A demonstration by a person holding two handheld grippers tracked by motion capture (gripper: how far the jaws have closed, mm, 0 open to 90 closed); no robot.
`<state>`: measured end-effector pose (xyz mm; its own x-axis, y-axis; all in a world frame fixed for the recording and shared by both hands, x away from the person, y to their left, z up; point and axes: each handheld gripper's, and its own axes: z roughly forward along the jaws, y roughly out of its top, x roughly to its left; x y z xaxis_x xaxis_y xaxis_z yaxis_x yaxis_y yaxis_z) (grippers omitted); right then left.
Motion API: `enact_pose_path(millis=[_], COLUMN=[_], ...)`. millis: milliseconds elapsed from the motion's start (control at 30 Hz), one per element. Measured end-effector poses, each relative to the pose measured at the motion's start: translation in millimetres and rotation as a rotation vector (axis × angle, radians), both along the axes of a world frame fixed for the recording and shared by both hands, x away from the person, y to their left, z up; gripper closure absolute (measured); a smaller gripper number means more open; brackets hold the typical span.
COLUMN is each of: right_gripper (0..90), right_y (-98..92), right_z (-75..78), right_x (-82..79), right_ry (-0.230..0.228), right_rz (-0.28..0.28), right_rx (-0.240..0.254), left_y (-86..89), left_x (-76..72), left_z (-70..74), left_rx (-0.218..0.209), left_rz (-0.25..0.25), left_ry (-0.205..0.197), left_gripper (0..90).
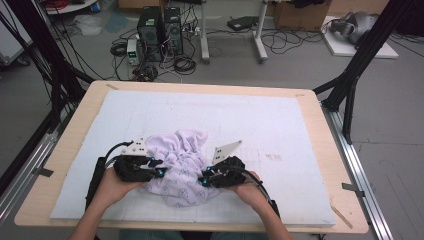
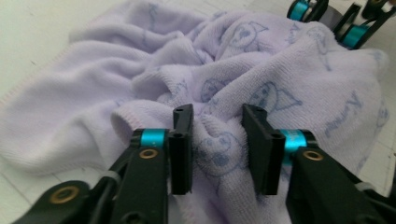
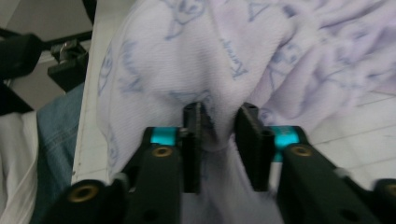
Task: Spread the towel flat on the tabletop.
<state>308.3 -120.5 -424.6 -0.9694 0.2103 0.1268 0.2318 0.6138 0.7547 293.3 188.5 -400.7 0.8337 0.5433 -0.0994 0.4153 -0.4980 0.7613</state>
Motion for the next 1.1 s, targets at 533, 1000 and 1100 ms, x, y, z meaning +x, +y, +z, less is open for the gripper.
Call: enact_pose_path(millis=[533,1000,1100], right_gripper=[80.6,57.2,54.6], right_y=[-30.8,-3.3,10.9], right_z=[27.2,13.4,-1.6], right_x=[-55.6,23.4,25.9], right_ry=[-0.023,-0.010,0.028], right_rz=[0.070,-0.107,-0.085], right_rx=[0.055,0.019,-0.039], left_y=[11.0,-8.0,-15.3], left_x=[-49.6,8.5,9.8], left_z=[21.1,16.5,-0.3], left_rx=[-0.029,0.011,0.045], left_rz=[-0.073,0.070,0.026], left_ry=[-0.089,-0.025,0.026], left_gripper=[71.6,45.4,50.8])
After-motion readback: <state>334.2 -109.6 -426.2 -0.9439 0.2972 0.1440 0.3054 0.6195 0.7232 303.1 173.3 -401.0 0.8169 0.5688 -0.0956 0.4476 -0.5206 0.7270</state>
